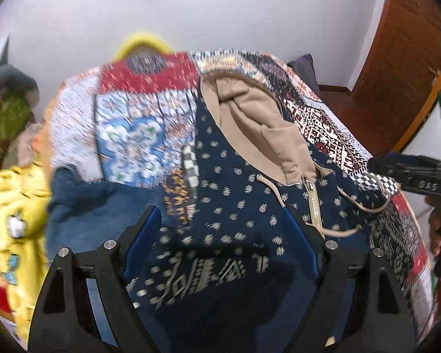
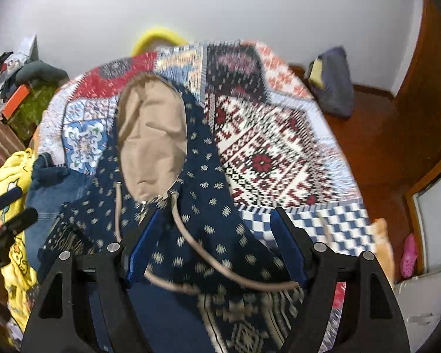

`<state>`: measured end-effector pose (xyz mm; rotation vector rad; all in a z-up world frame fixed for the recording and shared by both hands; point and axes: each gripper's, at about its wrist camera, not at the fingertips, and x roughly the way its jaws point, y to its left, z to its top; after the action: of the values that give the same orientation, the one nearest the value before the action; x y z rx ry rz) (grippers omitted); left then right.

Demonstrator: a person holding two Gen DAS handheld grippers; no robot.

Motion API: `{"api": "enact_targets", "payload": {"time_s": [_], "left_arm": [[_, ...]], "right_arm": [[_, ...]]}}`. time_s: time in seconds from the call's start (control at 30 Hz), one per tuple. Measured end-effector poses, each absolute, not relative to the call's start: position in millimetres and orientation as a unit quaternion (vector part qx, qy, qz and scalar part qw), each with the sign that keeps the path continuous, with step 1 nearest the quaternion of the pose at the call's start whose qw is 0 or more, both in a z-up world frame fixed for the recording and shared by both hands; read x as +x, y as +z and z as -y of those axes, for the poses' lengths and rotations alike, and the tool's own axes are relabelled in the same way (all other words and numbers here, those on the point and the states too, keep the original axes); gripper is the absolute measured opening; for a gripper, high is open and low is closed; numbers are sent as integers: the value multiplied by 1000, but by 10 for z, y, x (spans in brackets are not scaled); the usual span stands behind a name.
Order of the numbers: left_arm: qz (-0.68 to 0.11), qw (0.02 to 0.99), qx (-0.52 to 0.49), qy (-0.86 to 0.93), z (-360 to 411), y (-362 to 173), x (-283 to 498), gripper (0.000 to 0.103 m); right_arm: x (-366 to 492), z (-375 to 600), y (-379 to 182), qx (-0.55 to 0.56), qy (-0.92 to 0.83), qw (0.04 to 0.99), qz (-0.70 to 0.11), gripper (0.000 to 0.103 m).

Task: Fold large clothes
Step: 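Move both grippers to the beige hood and grasp its edge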

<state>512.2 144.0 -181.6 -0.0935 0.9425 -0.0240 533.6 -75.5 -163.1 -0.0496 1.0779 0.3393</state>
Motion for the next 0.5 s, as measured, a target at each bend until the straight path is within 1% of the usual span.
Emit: {"api": "enact_targets", "payload": {"time_s": [0.17,0.37,0.5], "left_arm": [[-482,869,-111,-23,-1574,-2213,5525,83],[-511,838,-190,-11,-1703,-2654,5924,83],[-517,827,-219,-7,-1729,-2816,6091,83]], "right_arm": [[5702,638,-1988,11,173,818,-548,72],[6100,428,-2361,21,149,798,-584,72],[6188,331,-2537,51,161,783,-598,72]]}}
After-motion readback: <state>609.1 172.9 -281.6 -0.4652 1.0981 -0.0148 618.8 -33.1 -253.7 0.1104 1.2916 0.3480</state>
